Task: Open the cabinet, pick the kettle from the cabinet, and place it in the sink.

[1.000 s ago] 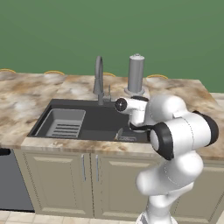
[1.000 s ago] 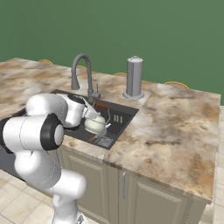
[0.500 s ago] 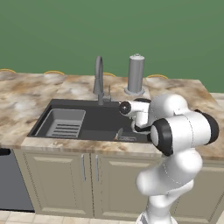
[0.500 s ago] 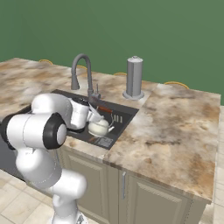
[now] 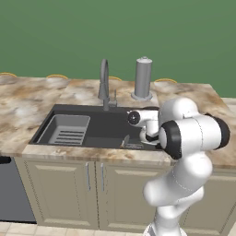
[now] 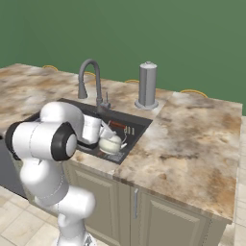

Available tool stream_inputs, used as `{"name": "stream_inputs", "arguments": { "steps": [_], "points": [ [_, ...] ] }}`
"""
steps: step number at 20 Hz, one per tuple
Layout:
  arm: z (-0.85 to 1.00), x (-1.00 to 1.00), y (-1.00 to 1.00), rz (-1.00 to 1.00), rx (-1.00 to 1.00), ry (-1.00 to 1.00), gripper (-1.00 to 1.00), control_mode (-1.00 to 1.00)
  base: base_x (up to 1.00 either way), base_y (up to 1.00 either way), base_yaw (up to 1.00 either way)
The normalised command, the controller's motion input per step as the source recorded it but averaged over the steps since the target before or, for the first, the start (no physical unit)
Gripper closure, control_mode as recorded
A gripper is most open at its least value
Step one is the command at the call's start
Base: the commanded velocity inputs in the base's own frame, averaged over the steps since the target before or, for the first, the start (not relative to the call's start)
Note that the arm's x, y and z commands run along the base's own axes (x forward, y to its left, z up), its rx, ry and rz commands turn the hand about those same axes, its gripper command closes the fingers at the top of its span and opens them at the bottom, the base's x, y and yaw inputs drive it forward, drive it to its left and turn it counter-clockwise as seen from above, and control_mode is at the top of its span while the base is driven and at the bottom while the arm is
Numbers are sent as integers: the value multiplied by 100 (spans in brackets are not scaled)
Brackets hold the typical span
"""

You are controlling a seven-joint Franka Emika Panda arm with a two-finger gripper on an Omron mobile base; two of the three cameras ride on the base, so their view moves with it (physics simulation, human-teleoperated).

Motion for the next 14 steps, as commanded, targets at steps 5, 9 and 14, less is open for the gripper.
{"name": "stream_inputs", "arguments": {
  "steps": [5,9,14],
  "points": [
    [-20,1,0,0,0,1,100,-100,0,0,0],
    [-18,9,3,0,0,3,100,-100,0,0,0],
    [-10,12,0,0,0,1,100,-100,0,0,0]
  ]
}}
